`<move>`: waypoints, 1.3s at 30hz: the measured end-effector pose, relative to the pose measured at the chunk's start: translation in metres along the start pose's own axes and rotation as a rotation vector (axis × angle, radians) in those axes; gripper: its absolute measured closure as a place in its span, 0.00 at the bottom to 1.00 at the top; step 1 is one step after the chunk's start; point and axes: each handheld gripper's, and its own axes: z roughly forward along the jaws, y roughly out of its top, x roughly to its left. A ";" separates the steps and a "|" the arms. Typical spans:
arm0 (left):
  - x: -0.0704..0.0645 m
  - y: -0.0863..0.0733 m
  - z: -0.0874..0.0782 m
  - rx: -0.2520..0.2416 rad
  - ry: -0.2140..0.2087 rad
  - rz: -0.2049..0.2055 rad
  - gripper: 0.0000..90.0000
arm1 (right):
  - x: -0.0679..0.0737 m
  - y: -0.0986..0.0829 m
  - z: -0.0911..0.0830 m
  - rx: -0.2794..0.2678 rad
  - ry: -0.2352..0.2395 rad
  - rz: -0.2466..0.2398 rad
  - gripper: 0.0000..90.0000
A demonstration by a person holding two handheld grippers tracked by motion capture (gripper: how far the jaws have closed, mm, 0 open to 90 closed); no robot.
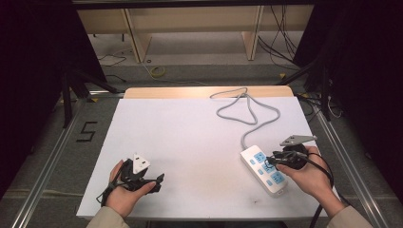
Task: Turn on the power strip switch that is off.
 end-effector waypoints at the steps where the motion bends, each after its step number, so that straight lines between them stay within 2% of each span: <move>1: 0.000 0.000 0.000 0.000 0.000 0.000 0.16 | -0.001 -0.001 -0.001 -0.004 -0.005 0.003 0.68; 8: 0.000 0.000 0.000 0.000 -0.002 -0.002 0.16 | -0.009 -0.008 -0.003 -0.043 -0.023 0.031 0.63; 17: 0.000 0.000 0.000 0.003 -0.004 0.000 0.16 | -0.019 -0.020 -0.002 -0.056 -0.047 0.049 0.55; 25: 0.000 -0.001 0.001 0.005 -0.005 0.000 0.16 | -0.027 -0.027 -0.003 -0.075 -0.063 0.069 0.52; 39: 0.000 -0.001 0.000 0.005 -0.007 -0.003 0.16 | -0.030 -0.033 -0.005 -0.115 -0.086 0.101 0.46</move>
